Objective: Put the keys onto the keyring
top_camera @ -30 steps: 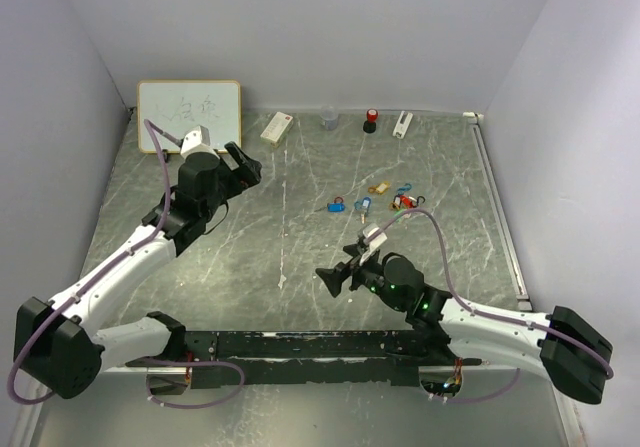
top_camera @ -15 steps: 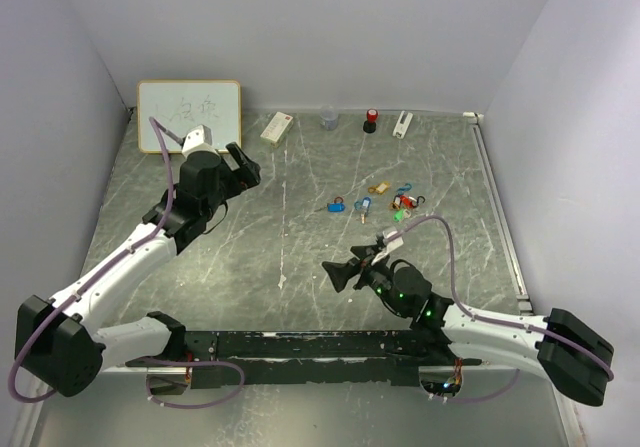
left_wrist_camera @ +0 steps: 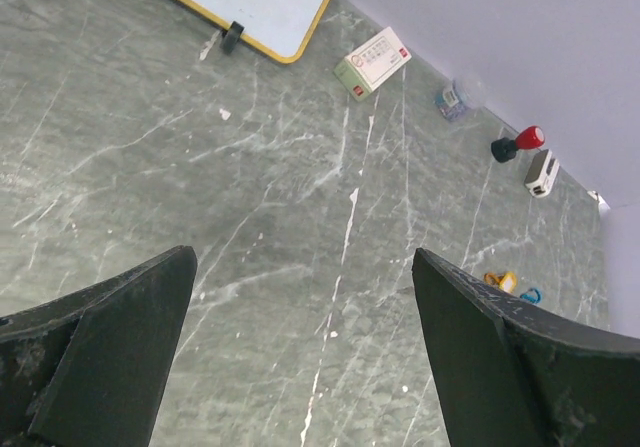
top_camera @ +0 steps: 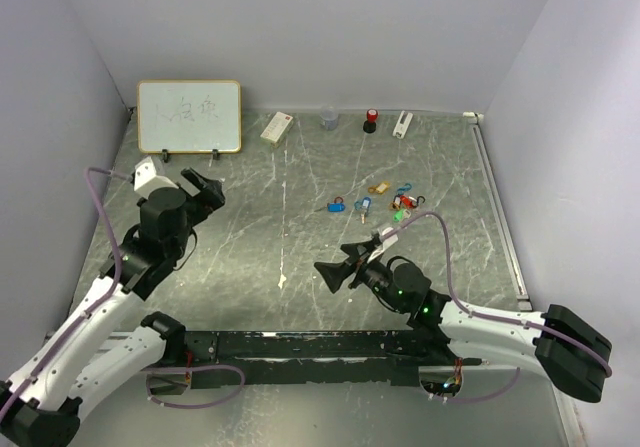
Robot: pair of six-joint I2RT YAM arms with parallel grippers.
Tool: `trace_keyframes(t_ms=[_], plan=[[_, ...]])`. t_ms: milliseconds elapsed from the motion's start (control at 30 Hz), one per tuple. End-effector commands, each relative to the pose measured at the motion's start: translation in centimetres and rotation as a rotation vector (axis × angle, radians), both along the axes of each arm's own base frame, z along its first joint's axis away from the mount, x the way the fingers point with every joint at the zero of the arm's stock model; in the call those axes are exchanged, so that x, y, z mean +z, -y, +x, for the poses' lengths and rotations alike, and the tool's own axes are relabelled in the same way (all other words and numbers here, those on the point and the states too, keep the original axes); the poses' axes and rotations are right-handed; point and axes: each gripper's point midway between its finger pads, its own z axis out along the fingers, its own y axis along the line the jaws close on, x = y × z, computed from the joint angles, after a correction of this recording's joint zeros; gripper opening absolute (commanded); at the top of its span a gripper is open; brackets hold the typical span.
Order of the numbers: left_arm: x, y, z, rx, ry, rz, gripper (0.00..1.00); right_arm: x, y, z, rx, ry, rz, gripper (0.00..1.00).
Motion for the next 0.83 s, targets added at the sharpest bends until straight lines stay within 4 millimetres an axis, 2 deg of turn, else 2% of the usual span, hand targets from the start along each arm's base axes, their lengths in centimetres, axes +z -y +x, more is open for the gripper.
trace_keyframes(t_ms=[0,267,567,800], plan=[[-2.0,-0.7,-1.1,0.006,-0.050,0.017,1.00,3.0,-1.0,0.1,0.033,0.064,0.033,1.00],[-3.4,1.1,-0.5,-0.079,-0.082,0.022,1.00,2.4,-0.3,-0.3,0.023,0.038,0.047,1.00],[-2.7,3.4,0.5,-0.183,-0.008,-0.005,1.00,1.5,0.7,-0.4,-0.027,-0.050,0.050,1.00],[-2.2,4.4,1.3,-0.214,0.001,-0.015,1.00,3.0,2.0,-0.9,-0.050,0.020,0.098,1.00]])
